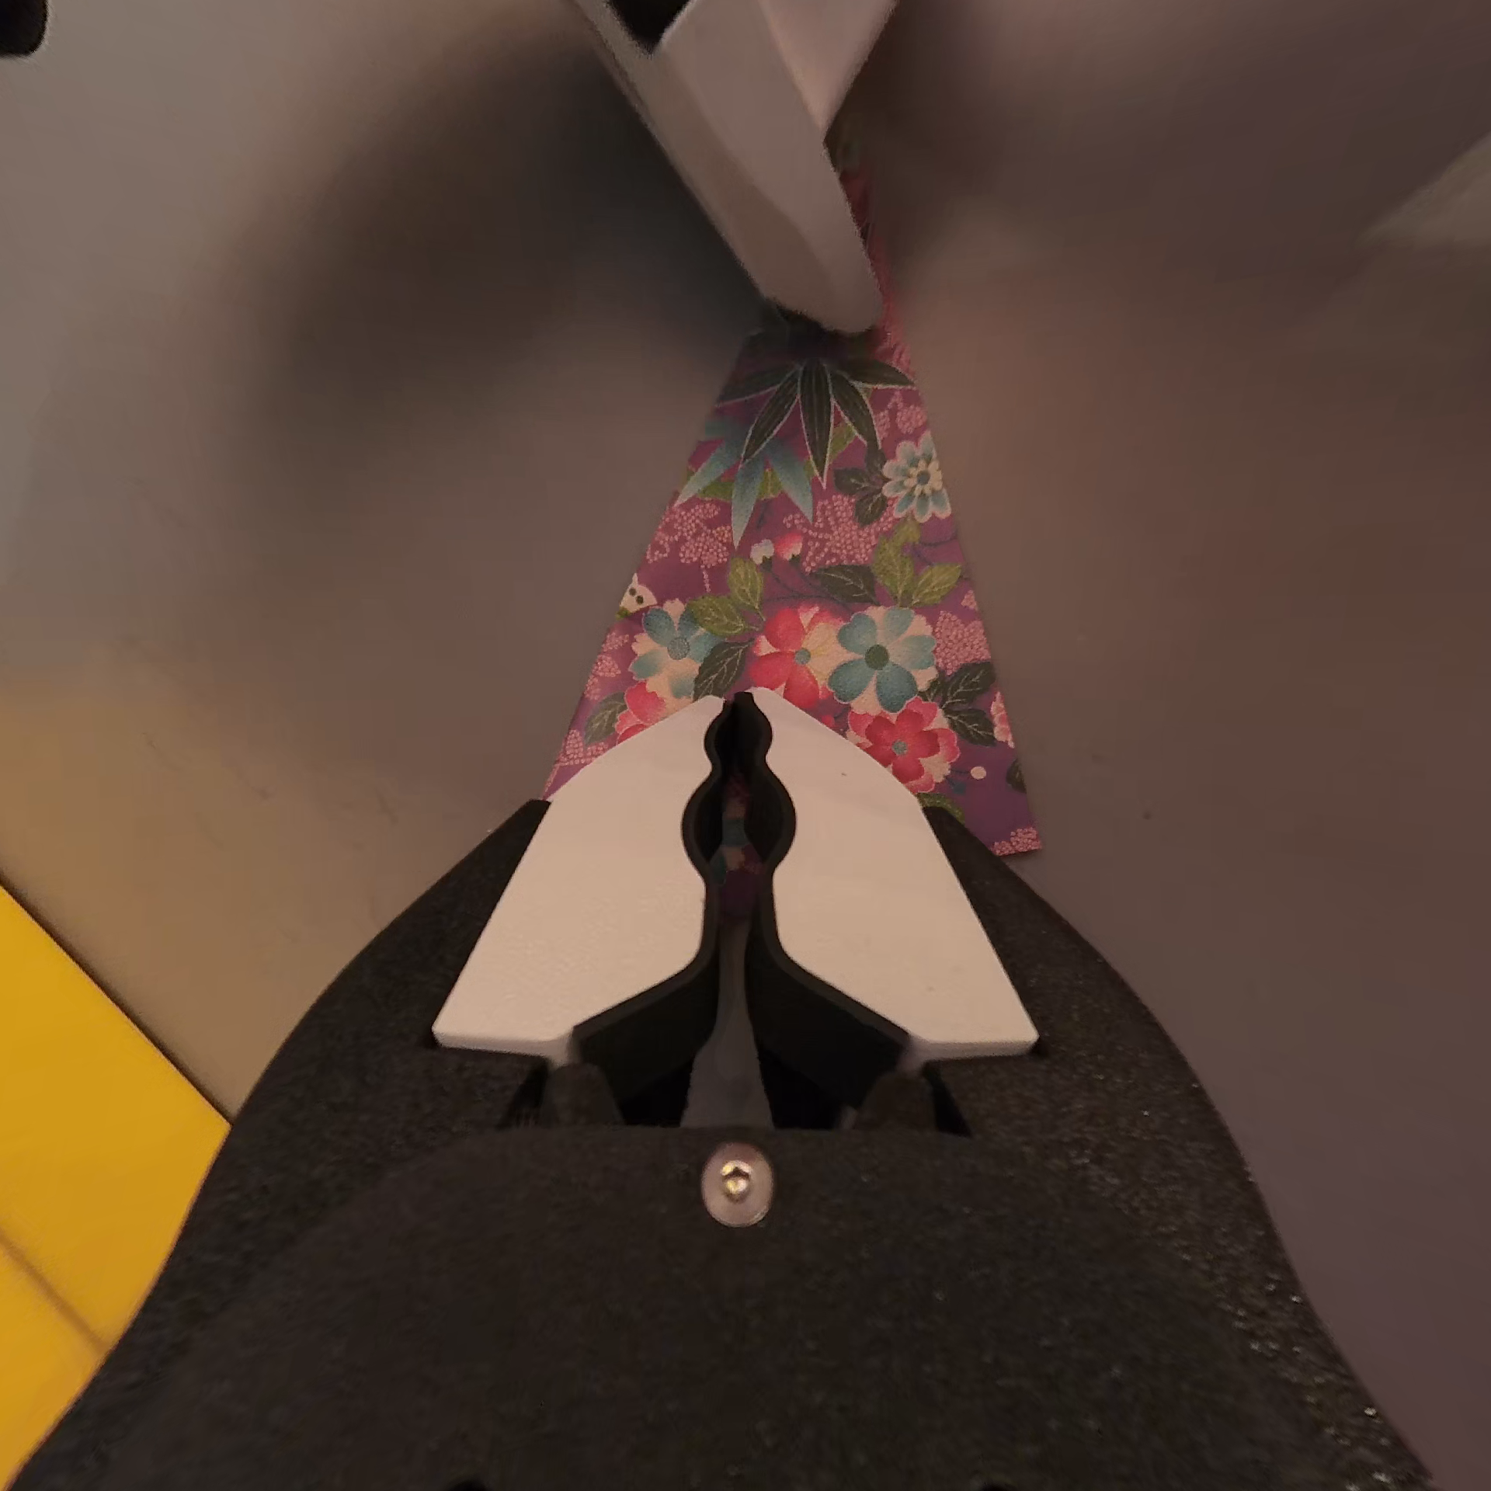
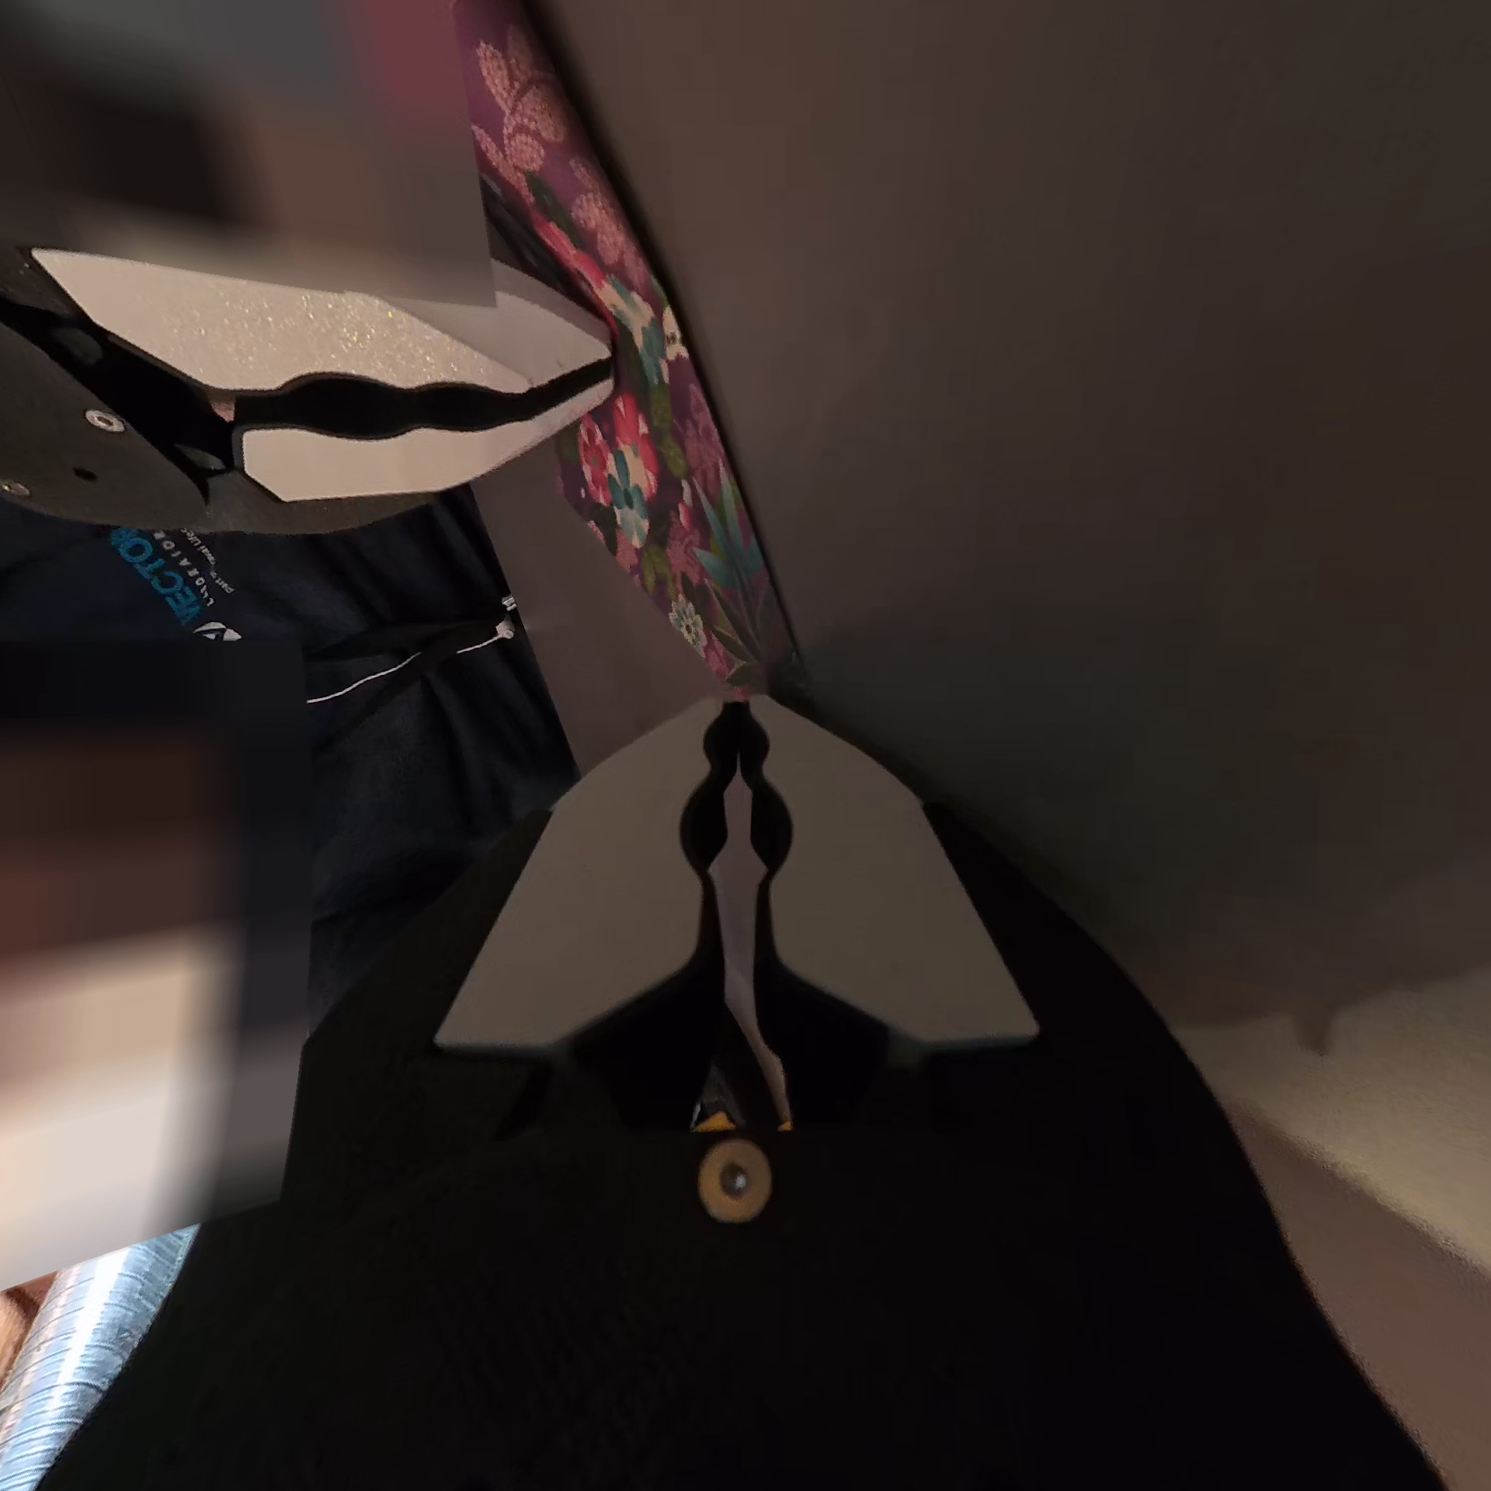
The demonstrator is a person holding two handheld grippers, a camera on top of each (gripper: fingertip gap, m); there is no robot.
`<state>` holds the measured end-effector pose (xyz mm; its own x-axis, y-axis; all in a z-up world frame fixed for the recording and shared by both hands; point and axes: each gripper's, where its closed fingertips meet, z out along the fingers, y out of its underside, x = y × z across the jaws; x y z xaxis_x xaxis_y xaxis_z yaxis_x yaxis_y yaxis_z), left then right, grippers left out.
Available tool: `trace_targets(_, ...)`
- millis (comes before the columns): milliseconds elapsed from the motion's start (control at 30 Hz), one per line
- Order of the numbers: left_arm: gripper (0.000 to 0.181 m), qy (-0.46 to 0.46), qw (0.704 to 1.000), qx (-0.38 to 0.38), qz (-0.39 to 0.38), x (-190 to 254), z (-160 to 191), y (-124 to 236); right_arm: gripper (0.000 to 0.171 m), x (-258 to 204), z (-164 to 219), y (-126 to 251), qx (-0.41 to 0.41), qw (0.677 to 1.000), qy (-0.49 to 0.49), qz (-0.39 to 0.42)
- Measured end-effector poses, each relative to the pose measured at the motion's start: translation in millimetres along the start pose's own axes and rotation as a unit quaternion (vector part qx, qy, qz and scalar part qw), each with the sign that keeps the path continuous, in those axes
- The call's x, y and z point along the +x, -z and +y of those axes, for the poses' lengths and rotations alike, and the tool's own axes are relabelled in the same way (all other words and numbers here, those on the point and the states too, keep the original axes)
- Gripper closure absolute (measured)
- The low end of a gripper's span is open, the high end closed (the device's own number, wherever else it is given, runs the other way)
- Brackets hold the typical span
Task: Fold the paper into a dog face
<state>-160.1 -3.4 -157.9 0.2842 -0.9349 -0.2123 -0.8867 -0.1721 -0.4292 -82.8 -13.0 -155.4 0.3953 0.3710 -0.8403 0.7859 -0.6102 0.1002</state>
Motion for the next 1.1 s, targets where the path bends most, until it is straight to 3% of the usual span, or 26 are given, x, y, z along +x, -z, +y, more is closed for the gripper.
trace_targets(600,0.181,0.001,1.000,0.005,0.005,-0.5,-1.1,-0.6,0.169,10.8,17.4,11.1,-0.031,0.999,-0.029,0.024)
trace_targets(667,0.181,-0.001,1.000,0.005,0.005,-0.5,-1.1,-0.7,0.169,13.2,20.2,13.0,-0.038,0.998,-0.034,0.041)
trace_targets(767,0.181,-0.001,1.000,0.007,0.006,-0.7,-1.3,-0.7,0.170,25.3,38.0,24.7,-0.072,0.989,-0.023,0.131)
trace_targets(833,0.181,0.001,1.000,0.011,0.008,-0.8,-1.4,-0.7,0.170,20.0,34.4,33.5,-0.028,0.987,-0.013,0.159)
trace_targets(967,0.181,0.004,1.000,0.016,0.007,-1.0,-1.6,-0.8,0.170,-20.7,-7.0,40.6,0.163,0.972,0.090,0.142)
trace_targets(1100,0.181,0.008,1.000,0.019,0.013,-1.2,-1.7,-0.8,0.170,-43.4,-35.1,26.4,0.279,0.957,0.052,0.062)
